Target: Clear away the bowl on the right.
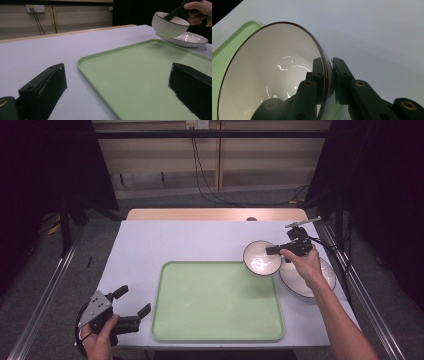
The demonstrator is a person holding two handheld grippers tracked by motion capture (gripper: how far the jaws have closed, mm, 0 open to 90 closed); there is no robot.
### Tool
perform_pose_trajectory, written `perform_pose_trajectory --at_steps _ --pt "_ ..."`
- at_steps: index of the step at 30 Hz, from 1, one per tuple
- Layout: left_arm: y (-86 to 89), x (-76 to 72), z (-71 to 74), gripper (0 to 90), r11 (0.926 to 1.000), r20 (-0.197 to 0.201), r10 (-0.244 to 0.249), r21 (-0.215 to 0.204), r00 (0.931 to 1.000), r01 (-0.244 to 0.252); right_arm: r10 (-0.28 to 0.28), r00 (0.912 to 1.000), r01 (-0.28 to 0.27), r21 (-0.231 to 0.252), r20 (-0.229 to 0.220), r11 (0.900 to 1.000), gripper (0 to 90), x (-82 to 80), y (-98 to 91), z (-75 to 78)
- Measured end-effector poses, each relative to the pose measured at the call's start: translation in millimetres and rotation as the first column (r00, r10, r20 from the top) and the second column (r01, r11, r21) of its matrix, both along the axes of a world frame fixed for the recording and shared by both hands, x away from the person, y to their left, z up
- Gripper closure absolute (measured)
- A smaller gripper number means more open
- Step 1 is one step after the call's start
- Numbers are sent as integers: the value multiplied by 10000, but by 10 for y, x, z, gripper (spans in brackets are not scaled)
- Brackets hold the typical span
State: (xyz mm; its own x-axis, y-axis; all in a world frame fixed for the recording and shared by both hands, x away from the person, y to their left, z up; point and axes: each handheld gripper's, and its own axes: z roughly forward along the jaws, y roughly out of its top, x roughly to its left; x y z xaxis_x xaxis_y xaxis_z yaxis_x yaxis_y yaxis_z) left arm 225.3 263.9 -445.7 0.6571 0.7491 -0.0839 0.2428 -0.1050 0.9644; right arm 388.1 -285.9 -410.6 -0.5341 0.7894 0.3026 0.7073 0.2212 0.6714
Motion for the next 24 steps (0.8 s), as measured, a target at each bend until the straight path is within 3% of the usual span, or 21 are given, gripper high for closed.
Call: perform_pose_trajectory --at_steps 24 --pt "0 2 -2 16 9999 -48 46 102 10000 -46 -163 9973 134 -407 -714 9991 812 62 43 -233"
